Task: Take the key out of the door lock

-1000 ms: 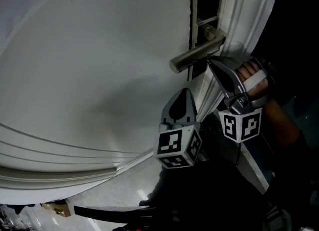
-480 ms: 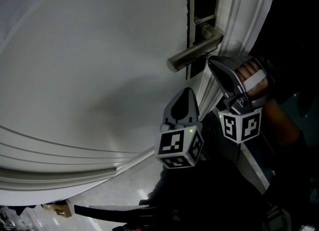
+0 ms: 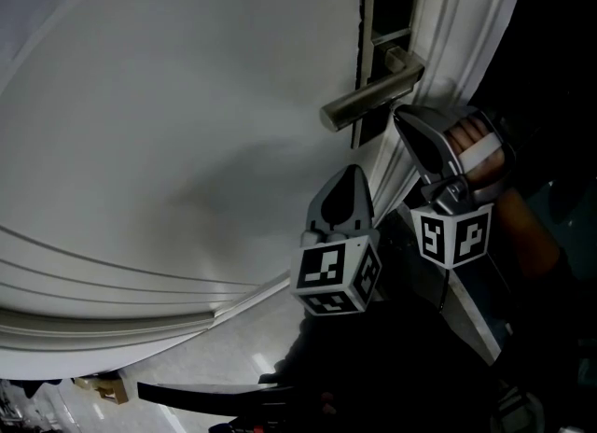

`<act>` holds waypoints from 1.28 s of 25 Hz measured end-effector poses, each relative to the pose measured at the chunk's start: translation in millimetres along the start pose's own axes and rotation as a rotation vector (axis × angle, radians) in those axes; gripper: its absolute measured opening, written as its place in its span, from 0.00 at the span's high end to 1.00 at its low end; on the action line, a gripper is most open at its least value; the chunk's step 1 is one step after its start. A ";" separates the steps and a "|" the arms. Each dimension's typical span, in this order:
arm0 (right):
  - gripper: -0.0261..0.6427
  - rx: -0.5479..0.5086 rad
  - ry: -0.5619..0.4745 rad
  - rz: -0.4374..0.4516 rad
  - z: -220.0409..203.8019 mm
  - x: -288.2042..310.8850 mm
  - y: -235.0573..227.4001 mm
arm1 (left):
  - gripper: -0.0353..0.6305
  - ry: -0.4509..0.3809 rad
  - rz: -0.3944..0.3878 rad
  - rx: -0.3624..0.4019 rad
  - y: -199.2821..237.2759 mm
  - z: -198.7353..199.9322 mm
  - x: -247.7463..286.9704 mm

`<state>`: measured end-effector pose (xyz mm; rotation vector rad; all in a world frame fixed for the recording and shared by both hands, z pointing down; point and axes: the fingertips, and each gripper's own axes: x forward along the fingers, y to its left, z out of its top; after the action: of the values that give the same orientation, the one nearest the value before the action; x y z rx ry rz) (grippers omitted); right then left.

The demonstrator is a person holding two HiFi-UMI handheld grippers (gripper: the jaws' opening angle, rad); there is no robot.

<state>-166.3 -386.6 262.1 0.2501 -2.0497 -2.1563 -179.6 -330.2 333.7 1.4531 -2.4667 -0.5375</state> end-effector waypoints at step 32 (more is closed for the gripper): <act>0.94 -0.004 0.006 -0.003 0.0 -1.6 0.3 | 0.95 -0.002 -0.008 -0.012 0.5 -0.2 1.1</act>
<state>-164.7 -386.3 262.5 0.2588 -2.0423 -2.1589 -180.5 -331.0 334.1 1.4590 -2.4559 -0.5552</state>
